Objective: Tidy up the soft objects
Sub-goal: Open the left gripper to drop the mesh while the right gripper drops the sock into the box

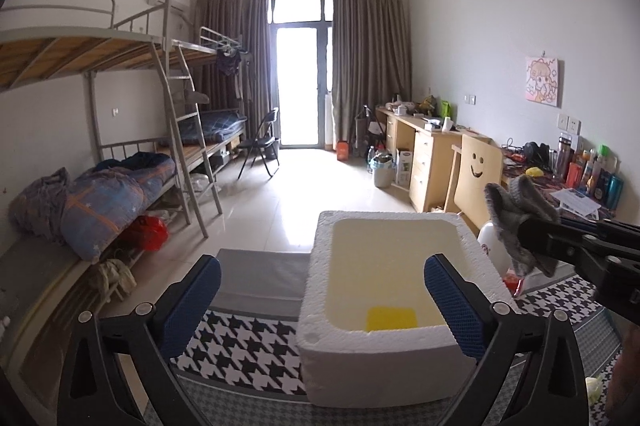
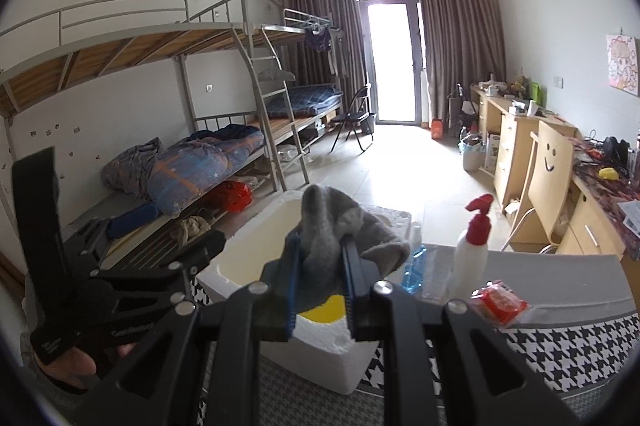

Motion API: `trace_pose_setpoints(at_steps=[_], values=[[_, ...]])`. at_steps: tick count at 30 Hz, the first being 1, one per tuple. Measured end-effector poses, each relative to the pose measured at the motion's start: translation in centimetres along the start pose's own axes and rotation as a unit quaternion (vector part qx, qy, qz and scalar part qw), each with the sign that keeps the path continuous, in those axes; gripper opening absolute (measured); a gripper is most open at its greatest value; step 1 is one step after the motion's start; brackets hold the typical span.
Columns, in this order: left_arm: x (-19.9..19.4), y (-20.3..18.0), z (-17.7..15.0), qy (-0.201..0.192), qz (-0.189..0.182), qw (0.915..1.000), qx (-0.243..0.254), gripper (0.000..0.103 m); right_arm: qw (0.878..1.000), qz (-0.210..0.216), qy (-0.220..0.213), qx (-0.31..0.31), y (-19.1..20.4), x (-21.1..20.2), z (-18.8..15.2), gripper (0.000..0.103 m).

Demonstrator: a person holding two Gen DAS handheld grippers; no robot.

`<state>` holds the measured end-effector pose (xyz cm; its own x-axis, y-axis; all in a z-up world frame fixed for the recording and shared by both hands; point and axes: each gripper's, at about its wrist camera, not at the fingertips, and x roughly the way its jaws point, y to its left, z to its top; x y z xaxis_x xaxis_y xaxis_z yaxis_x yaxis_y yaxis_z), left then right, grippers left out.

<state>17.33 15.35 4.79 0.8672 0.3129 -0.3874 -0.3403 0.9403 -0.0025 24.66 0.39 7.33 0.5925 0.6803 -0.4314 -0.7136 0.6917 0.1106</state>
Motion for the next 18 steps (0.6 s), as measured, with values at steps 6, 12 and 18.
trace_pose_setpoints(at_steps=[6,12,18], values=[[-0.7,0.8,-0.2,-0.004,0.01,0.9999,0.001,0.102,1.0,0.003,0.01,-0.008,0.8,1.3,0.4,0.022],[-1.5,2.1,-0.7,-0.002,0.008,1.0,-0.005,0.102,1.0,0.008,0.024,-0.011,1.4,2.9,0.7,0.022],[-1.8,3.0,-0.9,-0.003,0.017,0.9998,-0.007,0.102,0.999,0.015,0.046,-0.004,1.3,4.7,0.9,0.028]])
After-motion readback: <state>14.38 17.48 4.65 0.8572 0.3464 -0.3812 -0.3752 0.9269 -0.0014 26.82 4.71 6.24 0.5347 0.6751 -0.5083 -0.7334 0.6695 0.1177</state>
